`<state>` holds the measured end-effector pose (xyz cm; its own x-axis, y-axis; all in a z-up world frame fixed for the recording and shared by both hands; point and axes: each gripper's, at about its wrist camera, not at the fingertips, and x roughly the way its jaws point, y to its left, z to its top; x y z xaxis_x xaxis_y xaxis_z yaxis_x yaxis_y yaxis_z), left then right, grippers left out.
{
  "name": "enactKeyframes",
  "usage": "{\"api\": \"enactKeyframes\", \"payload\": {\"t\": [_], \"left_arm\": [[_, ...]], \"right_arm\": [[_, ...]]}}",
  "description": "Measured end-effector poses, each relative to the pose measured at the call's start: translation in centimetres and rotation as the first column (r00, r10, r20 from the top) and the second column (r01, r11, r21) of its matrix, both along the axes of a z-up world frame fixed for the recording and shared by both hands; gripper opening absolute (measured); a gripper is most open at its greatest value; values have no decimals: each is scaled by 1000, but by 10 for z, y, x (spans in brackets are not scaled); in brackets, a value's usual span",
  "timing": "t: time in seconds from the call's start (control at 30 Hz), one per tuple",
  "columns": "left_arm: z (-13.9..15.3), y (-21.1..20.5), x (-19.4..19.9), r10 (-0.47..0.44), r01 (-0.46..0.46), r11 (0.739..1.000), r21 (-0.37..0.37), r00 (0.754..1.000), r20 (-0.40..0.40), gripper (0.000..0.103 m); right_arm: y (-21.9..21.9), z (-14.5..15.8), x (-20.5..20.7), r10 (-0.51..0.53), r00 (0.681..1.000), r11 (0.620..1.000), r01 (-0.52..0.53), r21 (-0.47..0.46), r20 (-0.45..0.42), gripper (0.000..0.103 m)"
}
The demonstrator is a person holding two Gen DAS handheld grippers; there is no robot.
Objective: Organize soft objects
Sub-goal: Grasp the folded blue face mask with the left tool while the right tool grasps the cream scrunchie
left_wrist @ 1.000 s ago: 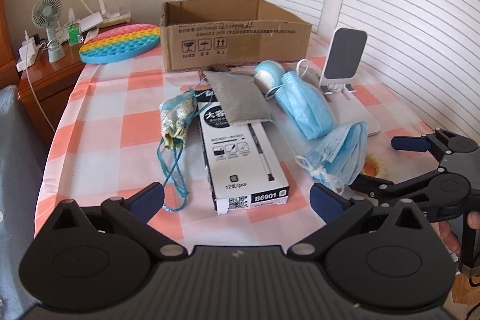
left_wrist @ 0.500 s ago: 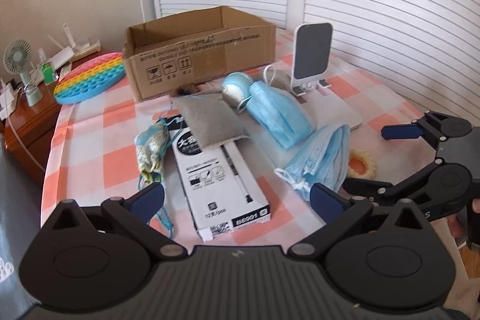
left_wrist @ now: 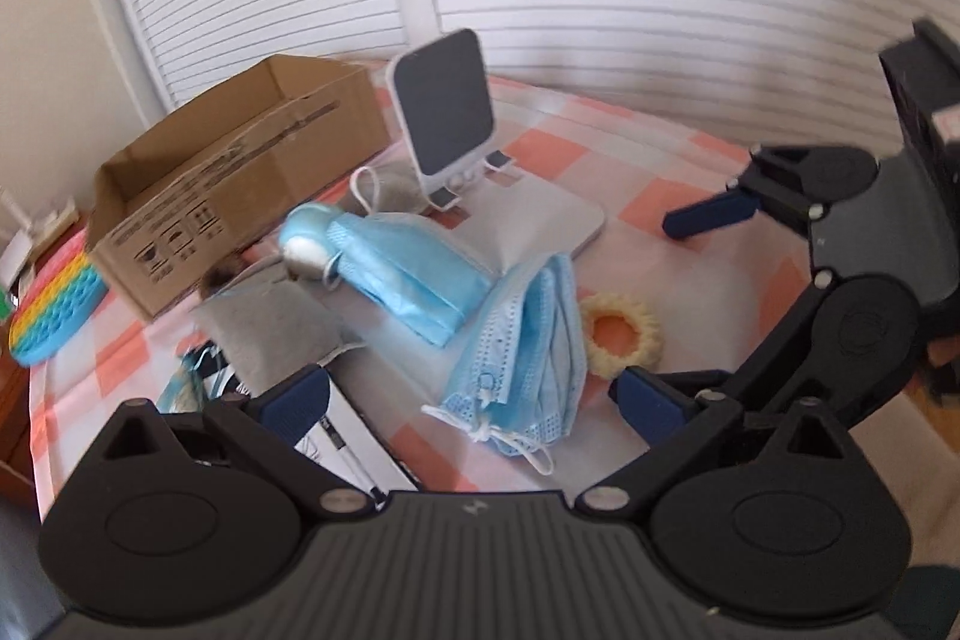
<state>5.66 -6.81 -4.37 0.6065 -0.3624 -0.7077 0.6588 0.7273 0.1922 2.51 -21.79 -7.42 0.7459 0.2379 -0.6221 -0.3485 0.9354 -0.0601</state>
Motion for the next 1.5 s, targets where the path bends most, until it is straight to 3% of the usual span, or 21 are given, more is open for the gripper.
{"api": "enactKeyframes", "payload": {"t": [0.13,0.2,0.37,0.57,0.7,0.77,1.0,1.17,1.37,1.5], "left_arm": [[-6,-12,0,-74,73,996,55,997,11,94],[-8,-14,2,-98,98,994,49,995,-2,91],[-14,-23,9,-130,131,988,80,991,-18,72],[-17,-22,19,-107,109,994,15,992,-63,66],[-17,-18,22,-80,77,997,-28,991,-107,43],[-17,-16,21,-59,56,998,-33,993,-106,43],[-20,-14,24,-10,3,998,-60,994,-108,44],[-19,-12,23,-4,-5,997,-75,993,-119,39],[-17,-6,21,16,-28,996,-87,991,-136,35],[-16,-3,20,26,-40,995,-93,989,-147,34]], "right_arm": [[-4,0,-2,24,1000,1000,-24,-1,0,103],[-6,0,-4,31,1000,999,-31,-10,4,103],[-14,0,-7,56,998,998,-56,-18,8,103],[-19,1,-10,71,997,997,-71,-22,5,103],[-17,1,-10,79,997,997,-78,-26,8,103],[-15,1,-9,90,996,996,-90,-28,7,102],[-5,4,-6,116,993,993,-116,-32,22,84],[0,7,1,110,994,993,-109,-37,28,72],[7,9,6,123,992,992,-122,-44,28,50],[12,9,7,124,992,991,-123,-51,23,42]]}}
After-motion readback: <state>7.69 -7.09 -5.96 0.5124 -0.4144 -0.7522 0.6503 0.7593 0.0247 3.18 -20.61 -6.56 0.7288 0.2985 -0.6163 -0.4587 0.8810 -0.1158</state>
